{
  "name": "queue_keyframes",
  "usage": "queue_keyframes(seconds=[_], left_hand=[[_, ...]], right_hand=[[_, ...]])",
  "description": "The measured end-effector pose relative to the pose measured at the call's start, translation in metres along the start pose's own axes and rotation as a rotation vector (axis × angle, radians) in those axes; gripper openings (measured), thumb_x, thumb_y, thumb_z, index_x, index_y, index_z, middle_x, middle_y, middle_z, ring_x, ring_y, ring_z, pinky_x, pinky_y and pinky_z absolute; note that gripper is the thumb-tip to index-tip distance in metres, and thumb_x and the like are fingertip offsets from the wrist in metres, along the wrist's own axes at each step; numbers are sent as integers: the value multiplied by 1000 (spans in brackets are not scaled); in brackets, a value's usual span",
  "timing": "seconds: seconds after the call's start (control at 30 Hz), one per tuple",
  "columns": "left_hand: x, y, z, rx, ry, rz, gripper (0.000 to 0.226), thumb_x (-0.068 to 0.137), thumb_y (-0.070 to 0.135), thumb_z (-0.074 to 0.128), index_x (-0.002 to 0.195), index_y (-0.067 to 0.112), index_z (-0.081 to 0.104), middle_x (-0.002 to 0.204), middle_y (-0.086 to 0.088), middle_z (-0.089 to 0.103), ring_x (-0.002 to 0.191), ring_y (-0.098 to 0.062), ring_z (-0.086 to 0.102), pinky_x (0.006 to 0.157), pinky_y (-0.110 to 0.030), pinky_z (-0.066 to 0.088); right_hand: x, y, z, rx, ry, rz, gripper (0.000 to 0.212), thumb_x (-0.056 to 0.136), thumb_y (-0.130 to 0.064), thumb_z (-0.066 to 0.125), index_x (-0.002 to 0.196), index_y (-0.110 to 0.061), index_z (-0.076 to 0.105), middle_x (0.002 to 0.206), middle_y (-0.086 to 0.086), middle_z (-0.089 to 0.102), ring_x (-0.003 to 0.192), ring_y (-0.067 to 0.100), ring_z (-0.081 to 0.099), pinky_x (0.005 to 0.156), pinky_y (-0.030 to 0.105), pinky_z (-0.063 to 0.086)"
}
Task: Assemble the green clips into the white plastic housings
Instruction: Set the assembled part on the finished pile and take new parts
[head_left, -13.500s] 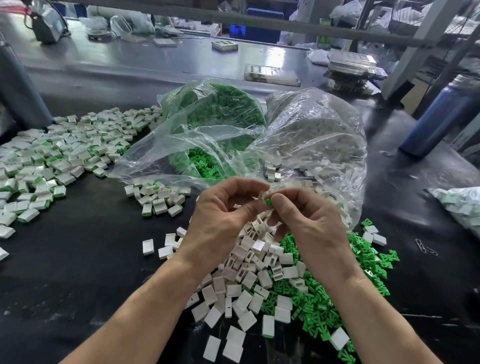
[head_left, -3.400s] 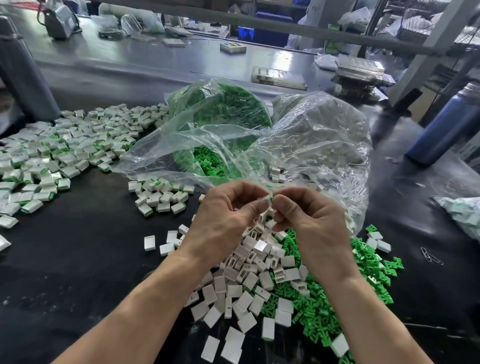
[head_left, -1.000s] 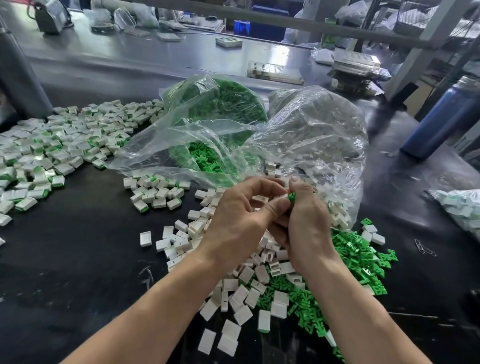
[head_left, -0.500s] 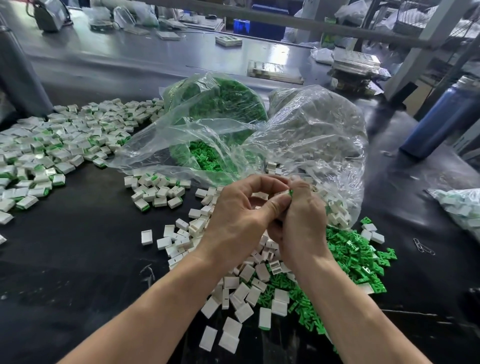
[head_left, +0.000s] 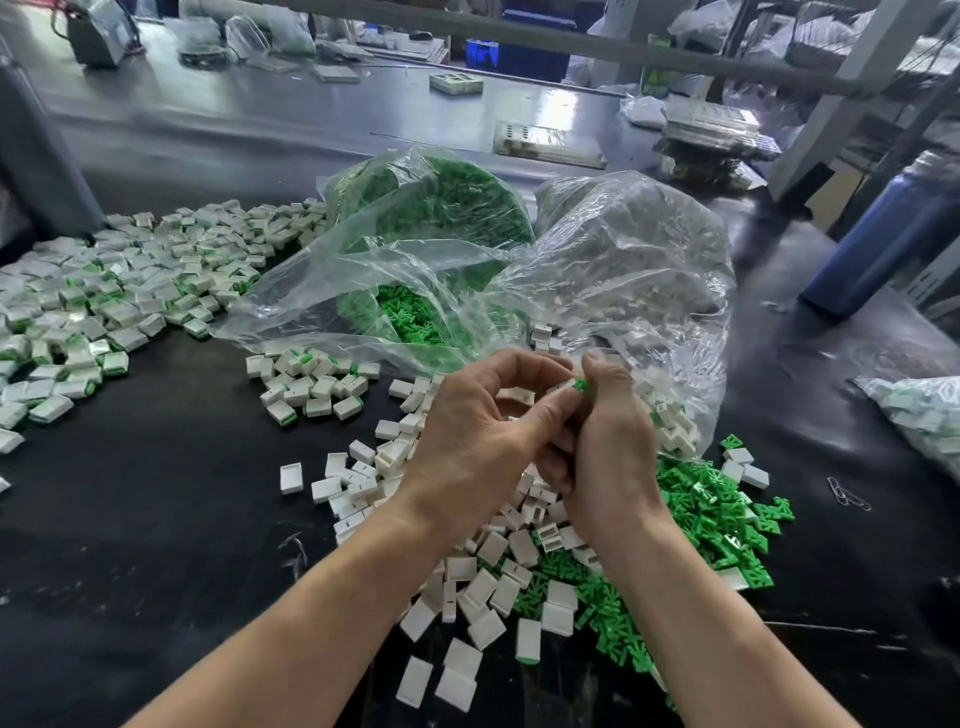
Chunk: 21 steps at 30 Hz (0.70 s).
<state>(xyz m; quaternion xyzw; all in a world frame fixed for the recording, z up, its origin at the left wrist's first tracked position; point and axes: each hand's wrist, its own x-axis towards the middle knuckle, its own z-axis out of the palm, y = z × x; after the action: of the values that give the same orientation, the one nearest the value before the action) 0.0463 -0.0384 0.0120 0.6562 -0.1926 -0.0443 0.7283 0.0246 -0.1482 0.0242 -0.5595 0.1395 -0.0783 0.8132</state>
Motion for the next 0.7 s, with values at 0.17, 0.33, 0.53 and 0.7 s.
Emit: queue_keyframes(seconds=[0.17, 0.33, 0.53, 0.7], left_hand=[[-1, 0, 3, 26, 60, 21, 14, 95, 14, 73, 106, 6, 69, 93, -8, 77, 77, -29, 77, 63, -42, 65], [-2, 4, 3, 52, 58, 34, 15, 95, 14, 73, 107, 7, 68, 90, -8, 77, 72, -28, 76, 61, -43, 65], [-3, 6, 4, 44, 74, 30, 13, 95, 15, 73, 106, 8, 69, 90, -5, 77, 71, -21, 77, 58, -40, 65], [-4, 7, 4, -15, 68, 18, 10, 95, 14, 73, 104, 10, 71, 90, -4, 78, 72, -21, 77, 59, -38, 65]], right_hand=[[1, 2, -1, -4, -66, -4, 51, 112, -36, 34, 100, -3, 71, 55, -3, 66, 43, 5, 59, 36, 17, 41], [0, 0, 0, 0, -95, 5, 54, 112, -38, 33, 110, 2, 69, 60, 1, 71, 45, 4, 63, 37, 16, 43], [0, 1, 1, -9, -99, 13, 56, 111, -42, 33, 115, -2, 71, 94, 19, 79, 68, 17, 76, 45, 20, 51], [-3, 1, 3, -31, -93, -13, 51, 110, -47, 35, 106, -16, 76, 96, 17, 79, 77, 21, 76, 47, 22, 52]])
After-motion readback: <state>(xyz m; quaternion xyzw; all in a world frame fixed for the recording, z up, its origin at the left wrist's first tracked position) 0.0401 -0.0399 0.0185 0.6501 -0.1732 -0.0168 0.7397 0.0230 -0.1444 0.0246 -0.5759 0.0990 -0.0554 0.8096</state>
